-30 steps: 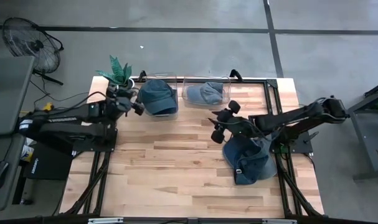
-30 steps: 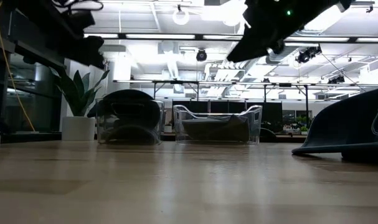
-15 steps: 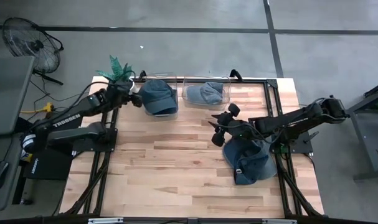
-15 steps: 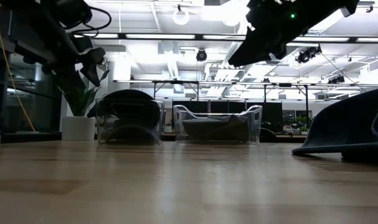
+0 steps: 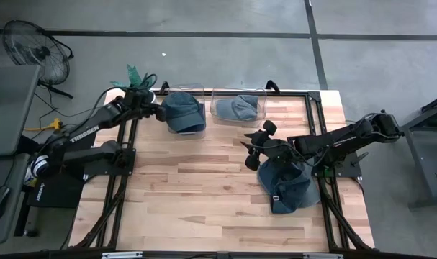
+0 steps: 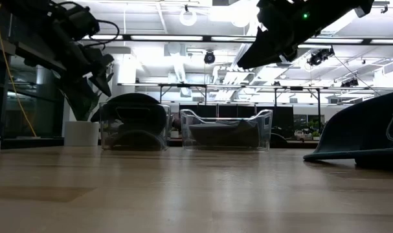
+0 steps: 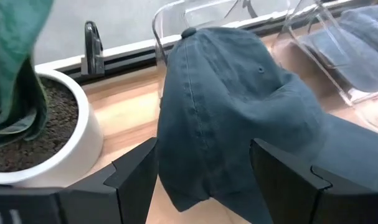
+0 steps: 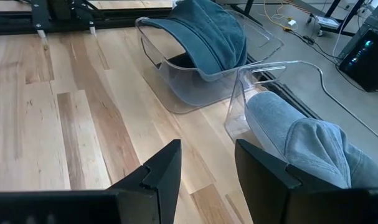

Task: Pick & Place hat
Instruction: Put the top blue cap into the left transparent bin

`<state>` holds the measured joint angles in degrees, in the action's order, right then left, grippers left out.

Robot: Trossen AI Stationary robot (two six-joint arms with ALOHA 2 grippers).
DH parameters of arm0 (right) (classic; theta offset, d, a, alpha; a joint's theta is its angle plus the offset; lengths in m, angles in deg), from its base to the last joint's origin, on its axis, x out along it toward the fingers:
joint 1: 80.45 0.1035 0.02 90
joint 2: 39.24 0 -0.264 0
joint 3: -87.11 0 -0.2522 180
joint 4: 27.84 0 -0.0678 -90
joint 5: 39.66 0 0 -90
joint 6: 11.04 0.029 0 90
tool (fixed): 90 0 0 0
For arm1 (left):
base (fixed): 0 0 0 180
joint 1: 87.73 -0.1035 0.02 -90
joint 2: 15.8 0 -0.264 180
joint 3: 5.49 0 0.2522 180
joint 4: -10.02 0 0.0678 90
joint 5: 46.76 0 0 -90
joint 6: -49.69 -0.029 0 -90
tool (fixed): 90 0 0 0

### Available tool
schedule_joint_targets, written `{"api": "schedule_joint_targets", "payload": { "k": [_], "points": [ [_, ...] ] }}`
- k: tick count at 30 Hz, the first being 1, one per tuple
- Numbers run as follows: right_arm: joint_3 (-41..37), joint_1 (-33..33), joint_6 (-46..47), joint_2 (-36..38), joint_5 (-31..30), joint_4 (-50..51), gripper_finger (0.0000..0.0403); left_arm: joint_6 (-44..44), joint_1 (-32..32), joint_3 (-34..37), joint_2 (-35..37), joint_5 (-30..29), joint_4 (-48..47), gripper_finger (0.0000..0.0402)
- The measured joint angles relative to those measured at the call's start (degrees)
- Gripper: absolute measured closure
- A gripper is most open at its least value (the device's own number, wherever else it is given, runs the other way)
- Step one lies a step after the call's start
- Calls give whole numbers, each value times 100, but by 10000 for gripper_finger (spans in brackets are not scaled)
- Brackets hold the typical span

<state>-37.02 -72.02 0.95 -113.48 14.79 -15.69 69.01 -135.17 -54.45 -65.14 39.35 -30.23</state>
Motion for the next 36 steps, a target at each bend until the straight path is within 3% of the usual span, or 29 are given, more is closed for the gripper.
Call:
{"api": "schedule_joint_targets", "payload": {
  "k": [20, 26, 33, 36],
  "points": [
    [0, 0, -44, -2, 20, 2, 258, -254, -245, 0, -721, 575, 514, 169],
    [2, 0, -44, -2, 13, 0, 258, -255, -245, 0, -721, 602, 589, 244],
    [2, 0, -39, -2, -16, 0, 258, -435, -245, 0, -721, 531, 591, 384],
    [2, 0, -39, -2, -18, 0, 258, -451, -245, 0, -721, 532, 627, 388]
  ]
}}
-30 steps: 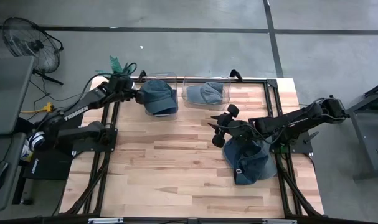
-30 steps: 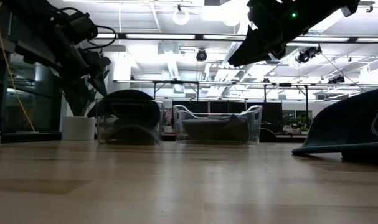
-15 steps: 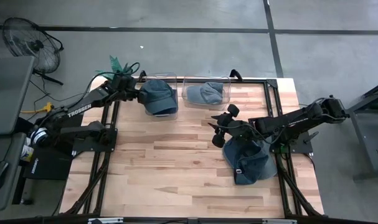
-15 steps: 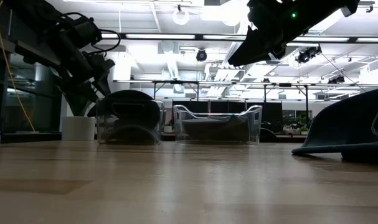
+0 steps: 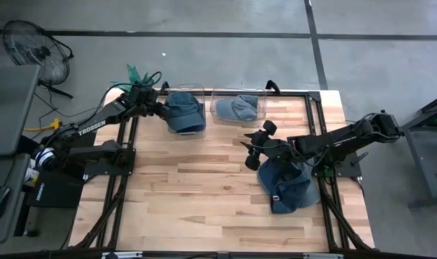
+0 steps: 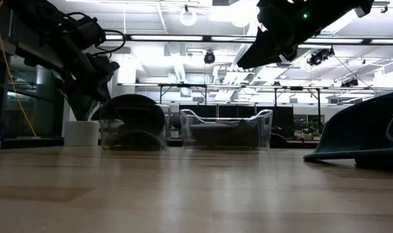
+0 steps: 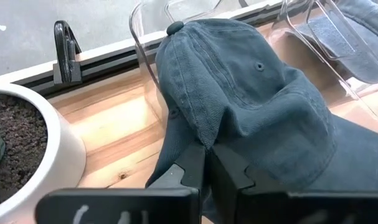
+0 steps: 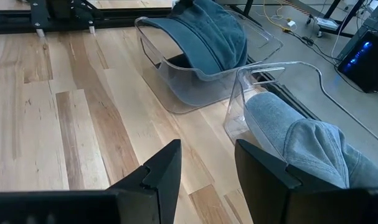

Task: Pick & Place hat
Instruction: Put the top blue cap into the left transparent bin

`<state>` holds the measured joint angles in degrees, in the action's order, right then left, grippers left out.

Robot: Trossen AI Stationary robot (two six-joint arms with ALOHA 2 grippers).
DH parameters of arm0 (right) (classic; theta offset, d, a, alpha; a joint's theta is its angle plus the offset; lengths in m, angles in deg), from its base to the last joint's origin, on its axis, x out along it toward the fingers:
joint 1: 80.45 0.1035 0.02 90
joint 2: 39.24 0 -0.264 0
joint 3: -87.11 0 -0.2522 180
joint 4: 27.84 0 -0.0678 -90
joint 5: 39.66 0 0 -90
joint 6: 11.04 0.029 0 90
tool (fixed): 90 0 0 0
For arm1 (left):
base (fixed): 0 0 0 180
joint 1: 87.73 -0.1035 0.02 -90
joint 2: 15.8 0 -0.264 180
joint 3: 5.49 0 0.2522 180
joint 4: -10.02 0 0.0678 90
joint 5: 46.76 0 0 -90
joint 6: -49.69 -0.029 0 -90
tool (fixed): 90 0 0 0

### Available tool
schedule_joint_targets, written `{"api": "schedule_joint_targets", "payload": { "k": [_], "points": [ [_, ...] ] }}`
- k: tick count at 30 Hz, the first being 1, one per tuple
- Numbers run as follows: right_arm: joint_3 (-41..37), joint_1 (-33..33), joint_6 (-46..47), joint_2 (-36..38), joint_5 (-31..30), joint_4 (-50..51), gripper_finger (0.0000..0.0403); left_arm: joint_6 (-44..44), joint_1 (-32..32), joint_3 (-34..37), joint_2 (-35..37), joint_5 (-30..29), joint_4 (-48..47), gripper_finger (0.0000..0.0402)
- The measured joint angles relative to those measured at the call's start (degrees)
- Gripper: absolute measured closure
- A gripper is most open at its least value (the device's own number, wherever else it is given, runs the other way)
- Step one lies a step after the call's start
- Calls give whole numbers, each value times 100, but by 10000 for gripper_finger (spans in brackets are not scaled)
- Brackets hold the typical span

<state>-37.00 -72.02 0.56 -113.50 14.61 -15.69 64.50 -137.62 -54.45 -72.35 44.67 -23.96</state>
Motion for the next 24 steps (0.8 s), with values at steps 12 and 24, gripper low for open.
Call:
{"api": "schedule_joint_targets", "payload": {
  "k": [12, 24],
  "points": [
    [0, -2, 15, -2, -11, 0, 258, -730, 3, -356, 98, 520, 103, 399],
    [2, -2, 15, -2, -15, 0, 258, -1199, 2, -455, -387, 1280, 846, 400]
  ]
}}
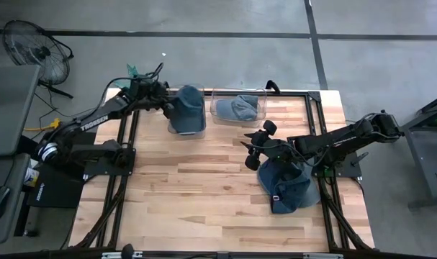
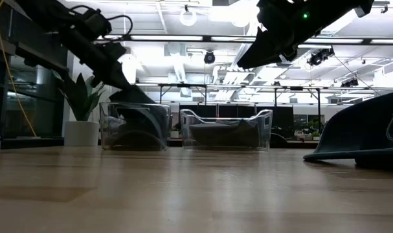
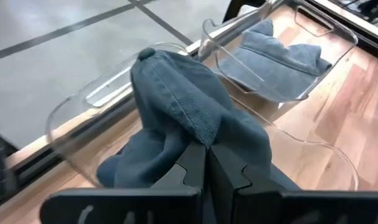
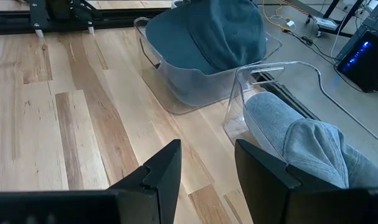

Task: Pick & Place hat
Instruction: Put the top blue cap into the left transparent bin

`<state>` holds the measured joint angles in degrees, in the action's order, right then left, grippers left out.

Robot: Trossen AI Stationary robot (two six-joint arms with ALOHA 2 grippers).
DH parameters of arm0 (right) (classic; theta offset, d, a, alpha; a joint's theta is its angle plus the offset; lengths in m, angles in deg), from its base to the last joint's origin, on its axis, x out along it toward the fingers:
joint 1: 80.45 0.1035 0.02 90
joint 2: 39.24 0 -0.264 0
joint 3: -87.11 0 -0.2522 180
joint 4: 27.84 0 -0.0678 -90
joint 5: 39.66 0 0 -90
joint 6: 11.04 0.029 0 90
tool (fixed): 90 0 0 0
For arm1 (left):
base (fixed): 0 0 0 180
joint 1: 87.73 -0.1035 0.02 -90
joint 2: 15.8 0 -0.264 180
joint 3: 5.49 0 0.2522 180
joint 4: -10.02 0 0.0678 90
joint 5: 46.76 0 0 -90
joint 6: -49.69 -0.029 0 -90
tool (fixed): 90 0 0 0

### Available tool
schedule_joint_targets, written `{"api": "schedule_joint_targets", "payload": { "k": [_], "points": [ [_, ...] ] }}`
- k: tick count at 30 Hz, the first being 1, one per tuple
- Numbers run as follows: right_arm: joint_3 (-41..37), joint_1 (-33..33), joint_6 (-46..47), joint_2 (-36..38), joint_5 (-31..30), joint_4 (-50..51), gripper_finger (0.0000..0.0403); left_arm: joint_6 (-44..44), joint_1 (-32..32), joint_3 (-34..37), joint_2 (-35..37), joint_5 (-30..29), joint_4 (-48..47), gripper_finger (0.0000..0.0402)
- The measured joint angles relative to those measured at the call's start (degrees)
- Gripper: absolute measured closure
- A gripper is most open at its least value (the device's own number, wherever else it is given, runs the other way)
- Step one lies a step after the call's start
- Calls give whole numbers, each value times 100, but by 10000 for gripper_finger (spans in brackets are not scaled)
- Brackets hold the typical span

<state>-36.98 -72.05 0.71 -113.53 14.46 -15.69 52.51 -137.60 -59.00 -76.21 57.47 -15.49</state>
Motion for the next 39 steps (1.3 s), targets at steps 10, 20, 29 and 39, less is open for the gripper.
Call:
{"api": "schedule_joint_targets", "payload": {
  "k": [10, 20, 29, 39],
  "points": [
    [0, 0, 20, 0, 0, 1, 258, 40, 0, 0, -911, 178, 671, 401],
    [0, 0, 20, 0, 2, 1, 258, 41, 2, 2, -1416, -326, 762, 402],
    [0, 0, 22, 0, -44, 2, 258, 0, 2, 2, -1446, -477, 731, 401],
    [0, 0, 42, 0, -61, 2, 258, -61, 2, 2, -1446, -628, 620, 401]
  ]
}}
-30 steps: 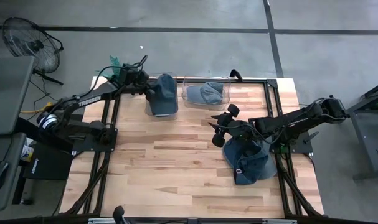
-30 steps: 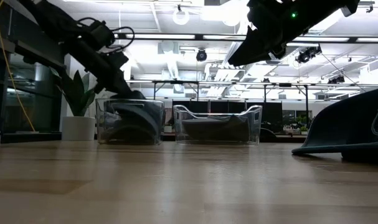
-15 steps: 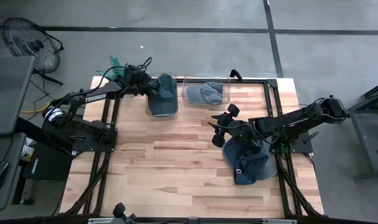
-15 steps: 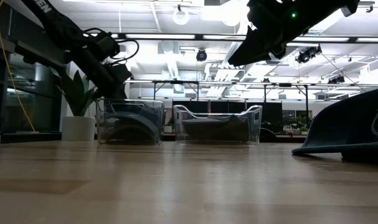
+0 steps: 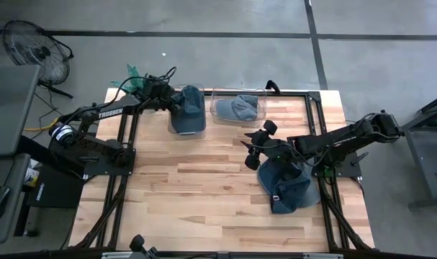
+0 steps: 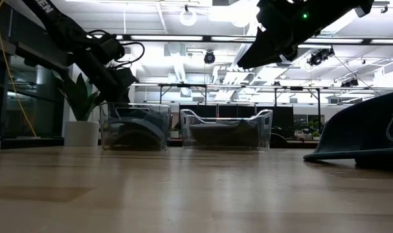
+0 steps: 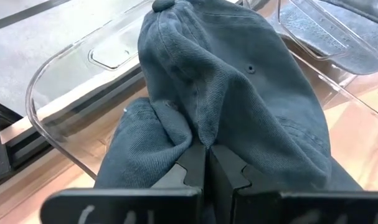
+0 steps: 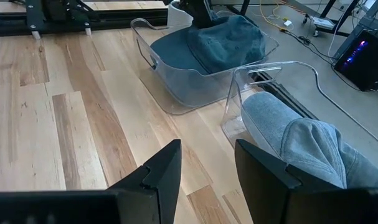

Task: Pick & Place hat
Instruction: Put the top blue cap into the left transparent bin

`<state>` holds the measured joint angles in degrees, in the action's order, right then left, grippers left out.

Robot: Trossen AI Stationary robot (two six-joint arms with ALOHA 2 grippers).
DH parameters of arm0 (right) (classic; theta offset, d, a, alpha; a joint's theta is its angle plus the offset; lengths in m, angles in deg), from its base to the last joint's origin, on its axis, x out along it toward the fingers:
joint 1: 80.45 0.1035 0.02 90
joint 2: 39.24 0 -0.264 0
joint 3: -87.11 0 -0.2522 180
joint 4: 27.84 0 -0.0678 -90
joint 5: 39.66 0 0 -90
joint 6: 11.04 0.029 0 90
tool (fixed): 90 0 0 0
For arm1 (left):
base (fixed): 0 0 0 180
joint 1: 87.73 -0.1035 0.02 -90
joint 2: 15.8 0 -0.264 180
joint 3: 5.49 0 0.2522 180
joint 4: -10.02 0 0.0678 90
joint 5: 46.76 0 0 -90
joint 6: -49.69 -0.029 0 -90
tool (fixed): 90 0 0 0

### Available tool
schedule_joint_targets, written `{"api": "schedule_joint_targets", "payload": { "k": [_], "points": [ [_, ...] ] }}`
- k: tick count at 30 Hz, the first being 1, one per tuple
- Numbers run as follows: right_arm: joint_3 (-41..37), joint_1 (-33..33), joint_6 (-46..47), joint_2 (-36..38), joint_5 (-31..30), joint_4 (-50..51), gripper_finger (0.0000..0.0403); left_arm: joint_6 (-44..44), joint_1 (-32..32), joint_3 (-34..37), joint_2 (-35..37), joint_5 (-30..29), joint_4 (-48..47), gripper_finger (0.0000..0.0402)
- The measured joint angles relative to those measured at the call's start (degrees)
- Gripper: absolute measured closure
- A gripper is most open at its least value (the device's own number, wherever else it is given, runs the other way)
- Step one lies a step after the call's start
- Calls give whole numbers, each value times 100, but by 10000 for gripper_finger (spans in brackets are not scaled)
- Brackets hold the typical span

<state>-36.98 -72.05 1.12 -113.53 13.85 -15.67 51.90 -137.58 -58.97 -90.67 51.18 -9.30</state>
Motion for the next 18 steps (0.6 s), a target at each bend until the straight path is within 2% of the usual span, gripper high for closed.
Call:
{"api": "schedule_joint_targets", "payload": {
  "k": [8, 12, 18],
  "points": [
    [0, 0, 46, 0, 2, 0, 258, 58, 0, 2, 0, 32, -59, 401],
    [0, 0, 46, 0, 15, 0, 258, 60, 0, 7, -5, 226, -107, 401],
    [0, 1, 76, 0, 11, 0, 258, 60, 198, 7, -418, 307, -11, 401]
  ]
}}
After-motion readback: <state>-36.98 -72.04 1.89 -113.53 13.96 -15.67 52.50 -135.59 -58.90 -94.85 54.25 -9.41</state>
